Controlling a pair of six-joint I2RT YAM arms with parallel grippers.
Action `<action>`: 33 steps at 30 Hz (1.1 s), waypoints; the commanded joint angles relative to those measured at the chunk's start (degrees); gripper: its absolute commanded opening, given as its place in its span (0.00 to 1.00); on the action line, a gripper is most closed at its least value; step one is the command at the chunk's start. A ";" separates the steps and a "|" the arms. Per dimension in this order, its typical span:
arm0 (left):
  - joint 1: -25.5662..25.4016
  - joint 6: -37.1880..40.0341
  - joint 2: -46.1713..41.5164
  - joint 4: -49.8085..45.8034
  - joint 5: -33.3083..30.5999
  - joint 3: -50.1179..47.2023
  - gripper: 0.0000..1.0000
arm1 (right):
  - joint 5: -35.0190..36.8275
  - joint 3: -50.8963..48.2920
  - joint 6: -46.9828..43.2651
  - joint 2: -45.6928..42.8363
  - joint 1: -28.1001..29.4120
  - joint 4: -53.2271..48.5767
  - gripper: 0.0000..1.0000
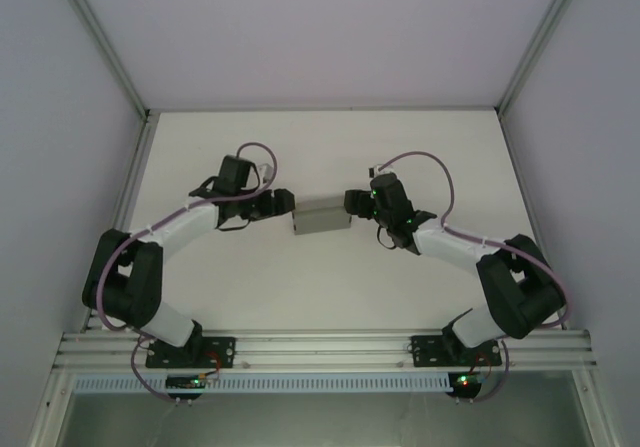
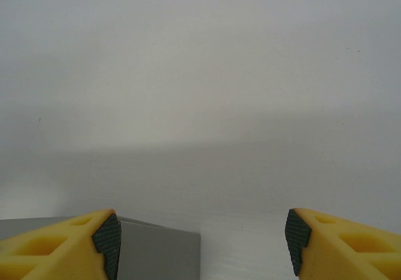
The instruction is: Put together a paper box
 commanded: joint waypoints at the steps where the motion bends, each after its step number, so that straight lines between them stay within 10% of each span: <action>1: -0.40 -0.20 2.22 0.87 2.25 -3.47 0.67 | -1.22 -4.39 -1.98 4.35 0.71 -14.74 0.72; 20: -5.40 8.74 8.07 26.57 -5.61 -21.06 0.31 | -8.40 -17.11 -11.47 11.30 0.18 13.38 0.62; 33: -7.96 7.58 6.54 30.07 -7.14 -22.78 0.05 | -10.38 -19.50 -11.82 11.35 0.11 18.79 0.27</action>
